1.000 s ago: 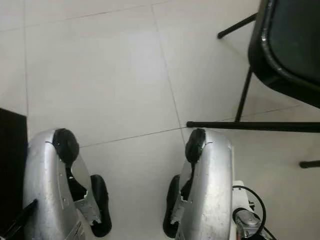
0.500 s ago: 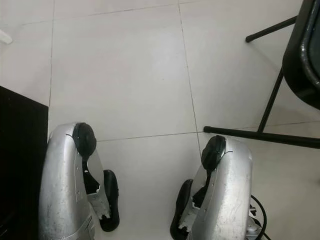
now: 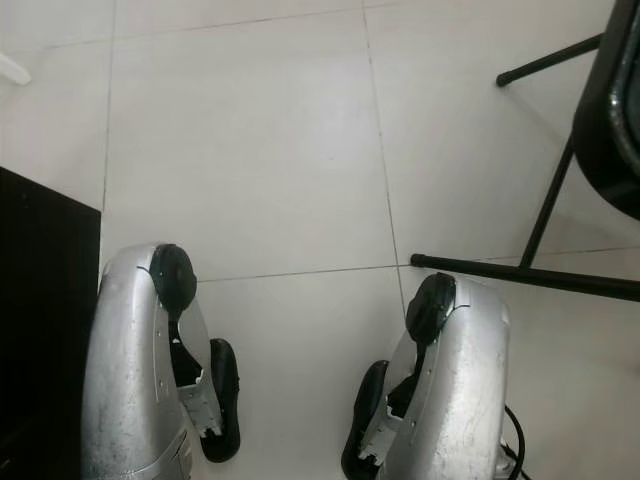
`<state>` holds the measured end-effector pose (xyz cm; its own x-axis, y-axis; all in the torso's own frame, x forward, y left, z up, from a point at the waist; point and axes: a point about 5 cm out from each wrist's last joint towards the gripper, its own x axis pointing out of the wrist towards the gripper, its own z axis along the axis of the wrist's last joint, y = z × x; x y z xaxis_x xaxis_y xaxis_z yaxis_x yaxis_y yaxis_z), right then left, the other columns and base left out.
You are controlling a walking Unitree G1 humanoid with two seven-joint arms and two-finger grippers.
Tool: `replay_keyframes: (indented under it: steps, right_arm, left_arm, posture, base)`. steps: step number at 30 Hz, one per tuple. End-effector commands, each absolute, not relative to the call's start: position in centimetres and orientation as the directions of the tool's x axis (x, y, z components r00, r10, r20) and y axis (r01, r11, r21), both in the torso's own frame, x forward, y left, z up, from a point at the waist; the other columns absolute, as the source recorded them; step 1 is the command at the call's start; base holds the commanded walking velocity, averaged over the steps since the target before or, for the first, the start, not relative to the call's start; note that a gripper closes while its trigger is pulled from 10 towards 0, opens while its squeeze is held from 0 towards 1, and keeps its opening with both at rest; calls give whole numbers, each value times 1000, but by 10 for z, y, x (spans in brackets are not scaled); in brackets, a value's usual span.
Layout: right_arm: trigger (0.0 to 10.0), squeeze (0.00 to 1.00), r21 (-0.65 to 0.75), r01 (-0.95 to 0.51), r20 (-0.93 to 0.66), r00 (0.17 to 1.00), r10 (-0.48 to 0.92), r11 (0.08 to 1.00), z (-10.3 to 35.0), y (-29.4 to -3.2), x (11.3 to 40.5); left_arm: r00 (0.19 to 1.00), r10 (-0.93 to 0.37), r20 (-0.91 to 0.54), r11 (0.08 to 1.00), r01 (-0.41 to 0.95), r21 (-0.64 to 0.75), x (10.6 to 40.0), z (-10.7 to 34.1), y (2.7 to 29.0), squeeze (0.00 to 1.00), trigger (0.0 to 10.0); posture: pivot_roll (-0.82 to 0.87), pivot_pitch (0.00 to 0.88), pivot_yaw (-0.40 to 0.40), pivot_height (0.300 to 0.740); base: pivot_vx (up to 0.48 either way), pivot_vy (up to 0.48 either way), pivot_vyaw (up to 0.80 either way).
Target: Building children table
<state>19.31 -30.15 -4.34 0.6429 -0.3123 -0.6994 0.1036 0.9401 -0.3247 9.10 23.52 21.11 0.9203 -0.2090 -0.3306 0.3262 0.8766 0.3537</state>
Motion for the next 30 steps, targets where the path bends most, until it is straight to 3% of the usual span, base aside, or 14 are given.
replay_keyframes:
  steps: [1, 15, 24, 30]
  right_arm:
    - [0, 0, -282, 98, -771, 569, -286, 954, -63, -288, 170]
    - [0, 0, -223, 157, -769, 578, -272, 962, -60, -284, 179]
    - [0, 0, -121, 256, -732, 630, -261, 959, -49, -286, 199]
    - [0, 0, -52, 441, -623, 687, -374, 896, -16, -308, 230]
  left_arm:
    - [913, -199, -355, 882, 325, 342, 89, 209, 237, 0, 10000]
    - [913, -213, -348, 888, 330, 320, 98, 205, 230, 0, 10000]
    - [919, -219, -329, 900, 320, 297, 103, 199, 223, 0, 10000]
    - [934, -218, -284, 924, 291, 249, 114, 188, 207, 0, 10000]
  posture:
    - [463, 551, 138, 300]
    - [399, 529, 110, 300]
    - [326, 502, 69, 300]
    - [217, 445, 4, 310]
  base:
    - [0, 0, 0]
    - [0, 0, 0]
    - [0, 0, 0]
    - [0, 0, 0]
